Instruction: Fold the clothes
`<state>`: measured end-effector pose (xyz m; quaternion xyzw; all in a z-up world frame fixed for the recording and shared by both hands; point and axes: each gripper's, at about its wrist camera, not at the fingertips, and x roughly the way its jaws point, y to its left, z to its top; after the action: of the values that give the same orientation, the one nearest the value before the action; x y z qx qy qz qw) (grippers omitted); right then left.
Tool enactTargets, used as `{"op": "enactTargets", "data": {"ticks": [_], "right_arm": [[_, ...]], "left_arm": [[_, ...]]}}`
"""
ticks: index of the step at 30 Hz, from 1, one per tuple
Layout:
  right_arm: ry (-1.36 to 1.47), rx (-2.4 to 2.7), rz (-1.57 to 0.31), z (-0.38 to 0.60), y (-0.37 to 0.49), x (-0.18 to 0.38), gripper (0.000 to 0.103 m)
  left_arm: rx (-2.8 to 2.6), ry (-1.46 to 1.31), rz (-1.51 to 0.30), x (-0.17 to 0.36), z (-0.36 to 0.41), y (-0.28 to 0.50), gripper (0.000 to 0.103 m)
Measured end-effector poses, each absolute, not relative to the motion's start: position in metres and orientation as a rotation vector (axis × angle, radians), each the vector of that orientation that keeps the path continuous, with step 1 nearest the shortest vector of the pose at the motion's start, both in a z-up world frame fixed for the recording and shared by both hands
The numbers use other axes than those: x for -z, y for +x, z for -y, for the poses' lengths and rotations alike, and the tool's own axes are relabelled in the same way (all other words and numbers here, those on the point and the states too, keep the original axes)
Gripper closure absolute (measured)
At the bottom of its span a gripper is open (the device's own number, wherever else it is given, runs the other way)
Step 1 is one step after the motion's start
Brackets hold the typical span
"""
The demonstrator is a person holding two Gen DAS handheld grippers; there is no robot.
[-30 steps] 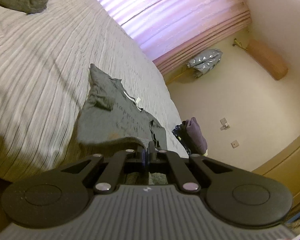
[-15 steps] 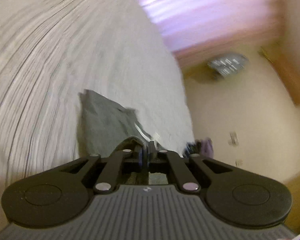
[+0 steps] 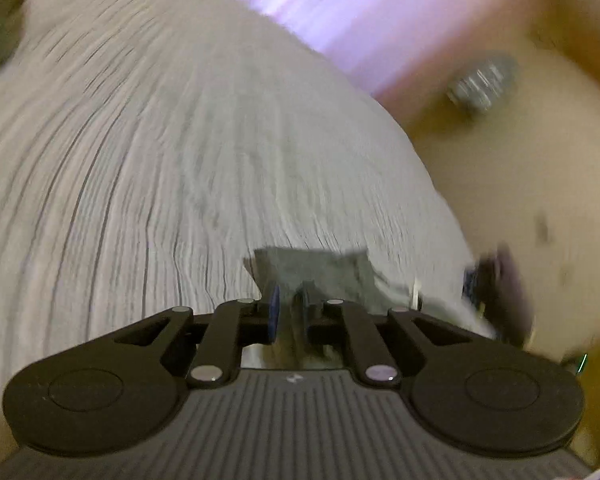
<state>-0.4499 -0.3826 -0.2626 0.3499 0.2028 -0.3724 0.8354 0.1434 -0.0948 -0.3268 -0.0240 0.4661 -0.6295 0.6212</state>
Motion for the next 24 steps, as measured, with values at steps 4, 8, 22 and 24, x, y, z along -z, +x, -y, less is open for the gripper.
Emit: {"op": "enactTargets", "data": {"ticks": [4, 8, 22, 24], "right_arm": [[0.503, 0.742, -0.603, 0.357, -0.446, 0.277, 0.038], [0.377, 0.692, -0.659, 0.352, -0.422, 0.290, 0.038], [0.682, 0.753, -0.523, 0.423, -0.404, 0.314, 0.038], [0.679, 0.733, -0.506, 0.419, -0.414, 0.312, 0.038]], "left_arm": [[1.533, 0.143, -0.931, 0.324, 0.096, 0.124, 0.093], [1.574, 0.171, -0.892, 0.331, 0.117, 0.117, 0.092], [1.453, -0.091, -1.093, 0.356, 0.153, 0.153, 0.088], [1.518, -0.038, -1.042, 0.351, 0.155, 0.147, 0.088]]}}
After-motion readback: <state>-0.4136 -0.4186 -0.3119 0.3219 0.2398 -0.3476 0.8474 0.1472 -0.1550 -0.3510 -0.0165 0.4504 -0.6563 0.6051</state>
